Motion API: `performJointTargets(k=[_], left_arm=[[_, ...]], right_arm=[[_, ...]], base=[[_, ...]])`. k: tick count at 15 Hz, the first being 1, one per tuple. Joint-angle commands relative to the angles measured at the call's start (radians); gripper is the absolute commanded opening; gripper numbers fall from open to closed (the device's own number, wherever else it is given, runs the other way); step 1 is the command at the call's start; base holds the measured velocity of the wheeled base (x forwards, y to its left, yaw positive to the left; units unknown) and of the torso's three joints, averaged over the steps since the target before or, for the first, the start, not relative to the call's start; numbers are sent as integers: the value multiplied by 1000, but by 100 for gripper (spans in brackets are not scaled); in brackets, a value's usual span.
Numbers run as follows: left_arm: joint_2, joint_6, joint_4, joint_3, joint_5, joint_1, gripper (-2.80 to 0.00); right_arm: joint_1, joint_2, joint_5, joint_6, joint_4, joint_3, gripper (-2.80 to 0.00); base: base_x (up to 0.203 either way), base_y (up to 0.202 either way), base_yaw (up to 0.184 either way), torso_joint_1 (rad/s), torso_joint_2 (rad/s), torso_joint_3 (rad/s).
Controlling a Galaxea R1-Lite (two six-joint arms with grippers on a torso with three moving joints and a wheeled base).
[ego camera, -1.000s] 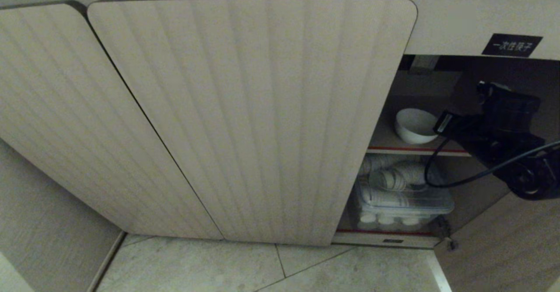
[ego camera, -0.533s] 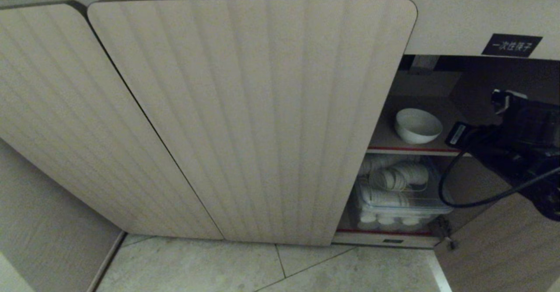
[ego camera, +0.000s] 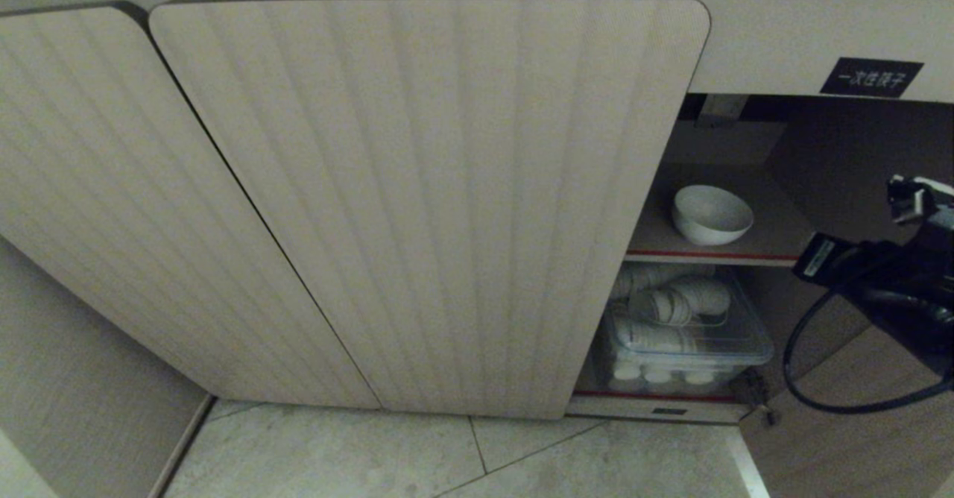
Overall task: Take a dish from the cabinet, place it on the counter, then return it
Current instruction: Close the cabinet door
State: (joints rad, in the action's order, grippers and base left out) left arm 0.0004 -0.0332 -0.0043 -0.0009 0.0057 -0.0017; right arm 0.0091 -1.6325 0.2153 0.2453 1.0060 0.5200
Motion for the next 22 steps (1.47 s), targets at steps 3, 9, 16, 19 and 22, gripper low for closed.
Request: performJointTargets(k=[3, 9, 16, 19, 22], left_arm=[[0, -1, 0, -1, 0, 0, -280], [0, -1, 0, 1, -1, 0, -280], [0, -1, 0, 1, 0, 0, -280], [0, -1, 0, 0, 0, 0, -280], [0, -1, 0, -1, 0, 0, -280]], right_arm=[[-1, 111, 0, 2, 7, -116, -280], [1, 246, -6, 0, -34, -303, -280], [-1, 567, -218, -95, -148, -516, -280], [-1, 756, -225, -142, -381, -519, -280], [-3, 967, -228, -207, -594, -520, -280]], base=[[0, 0, 0, 0, 0, 0], [0, 0, 0, 0, 0, 0], [0, 0, 0, 0, 0, 0], [0, 0, 0, 0, 0, 0], [0, 0, 0, 0, 0, 0]])
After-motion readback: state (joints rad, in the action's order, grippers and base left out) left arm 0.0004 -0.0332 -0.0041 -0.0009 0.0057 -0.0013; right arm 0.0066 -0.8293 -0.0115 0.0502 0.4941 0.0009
